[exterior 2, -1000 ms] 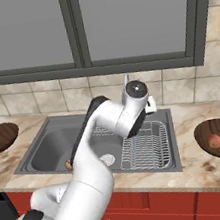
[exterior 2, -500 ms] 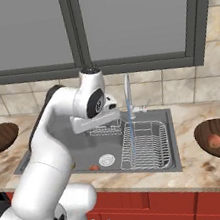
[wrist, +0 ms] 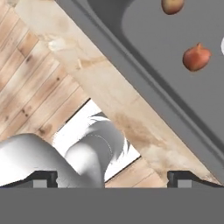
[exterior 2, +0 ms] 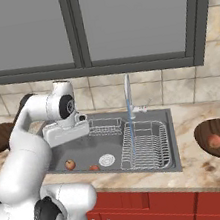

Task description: Pick the onions from the sink and place them in one bowl. Place the peach in the other bowl. Then turn off the sink faucet.

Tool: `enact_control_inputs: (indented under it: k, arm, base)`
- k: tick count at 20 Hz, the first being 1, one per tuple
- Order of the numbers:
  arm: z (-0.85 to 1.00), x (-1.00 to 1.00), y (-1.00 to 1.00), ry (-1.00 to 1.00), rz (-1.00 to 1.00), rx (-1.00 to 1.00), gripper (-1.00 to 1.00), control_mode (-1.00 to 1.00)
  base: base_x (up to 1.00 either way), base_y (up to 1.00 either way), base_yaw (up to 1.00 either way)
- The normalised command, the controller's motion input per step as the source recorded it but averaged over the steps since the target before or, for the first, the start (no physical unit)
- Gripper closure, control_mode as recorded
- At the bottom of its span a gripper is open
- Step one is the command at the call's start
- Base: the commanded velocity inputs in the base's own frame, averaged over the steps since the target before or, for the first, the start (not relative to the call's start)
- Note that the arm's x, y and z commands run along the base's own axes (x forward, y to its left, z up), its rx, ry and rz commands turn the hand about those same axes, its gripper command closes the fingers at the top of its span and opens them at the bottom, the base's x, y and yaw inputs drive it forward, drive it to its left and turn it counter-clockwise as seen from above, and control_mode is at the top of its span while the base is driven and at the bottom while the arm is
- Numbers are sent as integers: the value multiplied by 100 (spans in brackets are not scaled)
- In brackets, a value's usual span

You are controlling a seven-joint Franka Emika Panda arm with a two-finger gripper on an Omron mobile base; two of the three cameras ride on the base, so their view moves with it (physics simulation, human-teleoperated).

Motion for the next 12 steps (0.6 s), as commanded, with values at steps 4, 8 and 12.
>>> enact_control_inputs:
  k: [4,8,12]
  arm:
    - [-24,-4,94,12,5,2,-100,-100]
    - [-1,-11,48,-8,-7,10,-100,-100]
    - [0,-13,13,-24,-24,12,-100,-100]
  base:
    - [0,0,0]
    - [0,0,0]
    - [0,0,0]
